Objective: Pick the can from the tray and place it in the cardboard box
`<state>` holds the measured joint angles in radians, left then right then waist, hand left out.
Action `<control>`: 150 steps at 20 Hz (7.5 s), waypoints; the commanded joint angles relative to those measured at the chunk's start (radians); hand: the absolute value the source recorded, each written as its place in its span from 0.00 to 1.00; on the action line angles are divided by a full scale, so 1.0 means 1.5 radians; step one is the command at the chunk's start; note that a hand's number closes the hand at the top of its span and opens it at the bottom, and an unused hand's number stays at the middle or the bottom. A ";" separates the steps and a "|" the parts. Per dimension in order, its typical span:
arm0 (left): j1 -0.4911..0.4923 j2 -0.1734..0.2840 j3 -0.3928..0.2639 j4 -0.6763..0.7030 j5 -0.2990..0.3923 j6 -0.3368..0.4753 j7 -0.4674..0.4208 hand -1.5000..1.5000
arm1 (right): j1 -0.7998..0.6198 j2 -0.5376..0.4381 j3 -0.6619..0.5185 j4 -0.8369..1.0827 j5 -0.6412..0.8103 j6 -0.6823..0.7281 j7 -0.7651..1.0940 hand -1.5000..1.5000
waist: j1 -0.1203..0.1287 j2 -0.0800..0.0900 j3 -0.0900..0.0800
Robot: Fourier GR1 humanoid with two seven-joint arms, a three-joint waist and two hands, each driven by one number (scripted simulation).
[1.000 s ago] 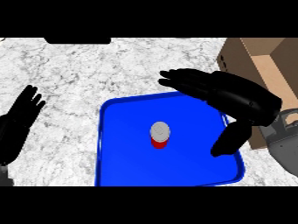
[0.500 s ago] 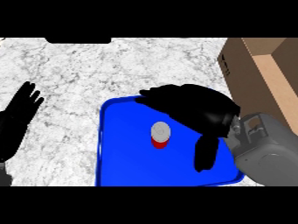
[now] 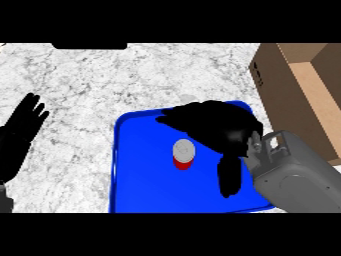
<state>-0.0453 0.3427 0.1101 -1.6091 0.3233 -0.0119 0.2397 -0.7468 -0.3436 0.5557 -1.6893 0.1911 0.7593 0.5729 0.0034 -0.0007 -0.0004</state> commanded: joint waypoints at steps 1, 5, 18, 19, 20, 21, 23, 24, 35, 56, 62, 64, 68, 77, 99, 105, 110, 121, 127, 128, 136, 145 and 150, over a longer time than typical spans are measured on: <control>0.054 -0.017 -0.004 -0.042 -0.001 -0.016 0.003 0.50 | 0.054 0.007 -0.013 -0.018 0.043 0.023 -0.011 0.00 | 0.001 0.000 0.000; 0.019 -0.035 -0.001 -0.030 -0.020 0.004 0.015 0.50 | 0.030 0.058 -0.030 0.023 0.093 0.045 -0.050 0.00 | 0.002 0.000 0.000; 0.034 -0.059 0.008 -0.050 -0.045 -0.012 0.017 0.50 | 0.052 0.134 -0.025 0.033 0.243 0.047 -0.099 0.00 | 0.002 0.000 0.000; -0.017 -0.037 0.041 0.047 -0.033 -0.044 -0.026 0.50 | 0.060 0.085 -0.064 0.016 0.219 0.090 -0.140 0.00 | -0.002 0.001 0.000; -0.021 -0.052 0.026 -0.001 -0.042 -0.010 0.030 0.50 | 0.084 0.101 -0.051 0.009 0.244 0.077 -0.133 0.00 | -0.001 0.000 0.000; 0.039 -0.044 0.035 -0.060 -0.027 -0.034 0.027 0.50 | 0.079 0.119 -0.044 0.022 0.259 0.066 -0.137 0.00 | 0.002 0.000 0.000; 0.015 -0.042 0.041 -0.049 -0.024 -0.034 0.040 0.50 | 0.064 0.150 -0.045 0.050 0.270 0.082 -0.114 0.00 | 0.002 0.000 0.000; 0.034 -0.065 0.026 -0.045 -0.038 -0.032 0.014 0.50 | 0.117 0.140 -0.014 0.009 0.299 0.055 -0.122 0.00 | 0.000 0.000 0.000; 0.021 -0.064 0.041 -0.031 -0.063 -0.045 0.019 0.50 | 0.099 0.158 -0.026 0.096 0.392 0.044 -0.183 0.00 | 0.001 0.001 0.000; -0.034 -0.068 0.071 0.007 -0.064 -0.065 0.026 0.50 | 0.131 0.202 -0.012 0.254 0.539 -0.046 -0.294 0.00 | 0.001 0.002 0.000; 0.021 -0.105 0.052 -0.015 -0.092 -0.056 -0.001 0.50 | 0.132 0.194 -0.040 0.206 0.556 -0.030 -0.326 1.00 | 0.001 0.001 0.000; -0.007 -0.070 0.081 -0.015 -0.063 -0.074 0.027 0.50 | 0.110 0.227 -0.018 0.258 0.552 -0.076 -0.341 1.00 | 0.005 0.001 0.000; -0.015 -0.072 0.088 0.005 -0.054 -0.089 0.019 0.50 | 0.119 0.219 -0.034 0.221 0.576 -0.044 -0.366 1.00 | 0.000 0.000 0.000; 0.005 -0.080 0.079 -0.037 -0.074 -0.061 0.038 0.50 | 0.118 0.229 -0.333 0.343 0.598 -0.187 -0.042 1.00 | -0.016 0.008 0.000; 0.006 -0.099 0.053 -0.043 -0.099 -0.058 0.027 0.50 | -0.313 0.218 -0.342 0.504 0.710 -0.421 0.306 1.00 | 0.010 0.000 0.000; 0.021 -0.122 0.048 -0.026 -0.098 -0.054 0.008 0.50 | -0.334 0.174 -0.359 0.437 0.758 -0.400 0.378 1.00 | -0.002 -0.003 0.000; -0.024 -0.110 0.047 -0.027 -0.104 -0.040 0.044 0.50 | -0.339 0.104 -0.401 0.440 0.776 -0.379 0.359 1.00 | -0.003 -0.001 0.000; 0.042 -0.086 0.077 -0.081 -0.059 -0.087 0.059 0.50 | -0.208 0.015 -0.447 0.395 0.745 -0.391 0.232 1.00 | 0.003 -0.001 0.000; 0.000 -0.088 0.080 -0.037 -0.073 -0.077 0.041 0.50 | -0.130 -0.004 -0.461 0.396 0.728 -0.459 0.167 1.00 | 0.001 0.000 0.000; -0.034 -0.101 0.064 -0.015 -0.100 -0.048 0.048 0.50 | -0.130 0.006 -0.463 0.417 0.727 -0.477 0.167 1.00 | 0.000 0.001 0.000; 0.002 -0.096 0.076 -0.029 -0.074 -0.080 0.037 0.50 | -0.090 0.009 -0.545 0.525 0.638 -0.521 0.110 1.00 | 0.003 0.002 0.001; 0.005 -0.082 0.094 -0.022 -0.072 -0.087 0.037 0.50 | -0.012 0.041 -0.562 0.503 0.576 -0.568 0.063 0.00 | 0.000 0.000 0.000; 0.013 -0.109 0.064 -0.066 -0.087 -0.062 0.060 0.50 | -0.004 0.039 -0.610 0.424 0.542 -0.719 0.020 0.00 | -0.002 -0.001 0.001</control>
<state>-0.0361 0.1952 0.2220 -1.6860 0.2030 -0.1197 0.3171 -0.7714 -0.3062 -0.3221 -0.9840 1.0347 -0.1808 0.6315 0.0018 -0.0110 -0.0054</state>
